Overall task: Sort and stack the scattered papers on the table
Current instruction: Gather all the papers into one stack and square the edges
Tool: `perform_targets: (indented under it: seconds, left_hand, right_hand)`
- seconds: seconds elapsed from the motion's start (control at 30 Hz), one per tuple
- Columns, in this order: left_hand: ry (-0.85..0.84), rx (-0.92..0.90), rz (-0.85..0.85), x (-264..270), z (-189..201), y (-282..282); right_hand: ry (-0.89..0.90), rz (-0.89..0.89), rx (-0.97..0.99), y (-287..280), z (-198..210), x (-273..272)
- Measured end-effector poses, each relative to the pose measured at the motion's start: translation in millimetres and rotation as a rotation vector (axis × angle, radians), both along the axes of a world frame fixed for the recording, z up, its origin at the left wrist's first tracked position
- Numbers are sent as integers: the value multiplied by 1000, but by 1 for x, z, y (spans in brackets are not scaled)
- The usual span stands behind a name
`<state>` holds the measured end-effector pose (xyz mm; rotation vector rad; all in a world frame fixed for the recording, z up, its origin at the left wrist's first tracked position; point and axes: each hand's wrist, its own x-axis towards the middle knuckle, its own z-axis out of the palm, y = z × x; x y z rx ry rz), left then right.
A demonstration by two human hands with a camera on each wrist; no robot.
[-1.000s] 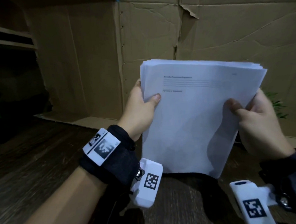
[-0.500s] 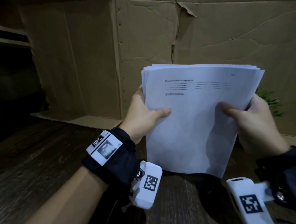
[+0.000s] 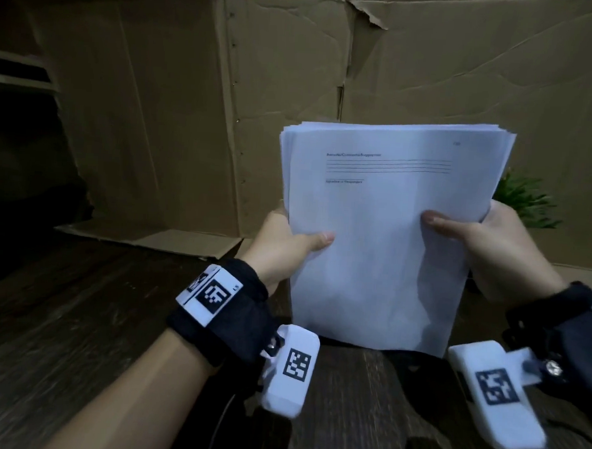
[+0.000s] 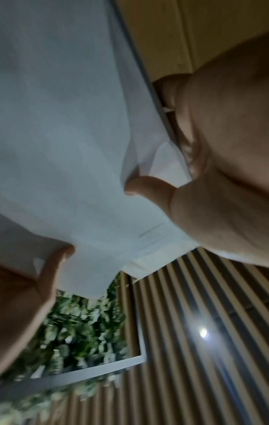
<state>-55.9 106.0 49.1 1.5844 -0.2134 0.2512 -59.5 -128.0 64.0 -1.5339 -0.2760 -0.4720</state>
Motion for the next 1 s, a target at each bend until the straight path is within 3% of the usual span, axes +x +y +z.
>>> perform_targets:
  seconds: [0.23, 0.43, 0.57, 0.77, 1.0]
  left_hand:
    - [-238, -64, 192, 0, 19, 2]
    - [-126, 35, 185, 5, 5, 8]
    - [-142, -29, 166, 3, 1, 4]
    - [-277, -41, 201, -3, 25, 10]
    - [-168, 4, 154, 3, 9, 13]
  right_hand:
    - [-137, -8, 20, 6, 6, -2]
    - [30, -133, -99, 10, -21, 18]
    - [-1, -134, -144, 17, -28, 19]
    - [-143, -32, -75, 11, -3, 4]
    - [-31, -66, -143, 17, -23, 13]
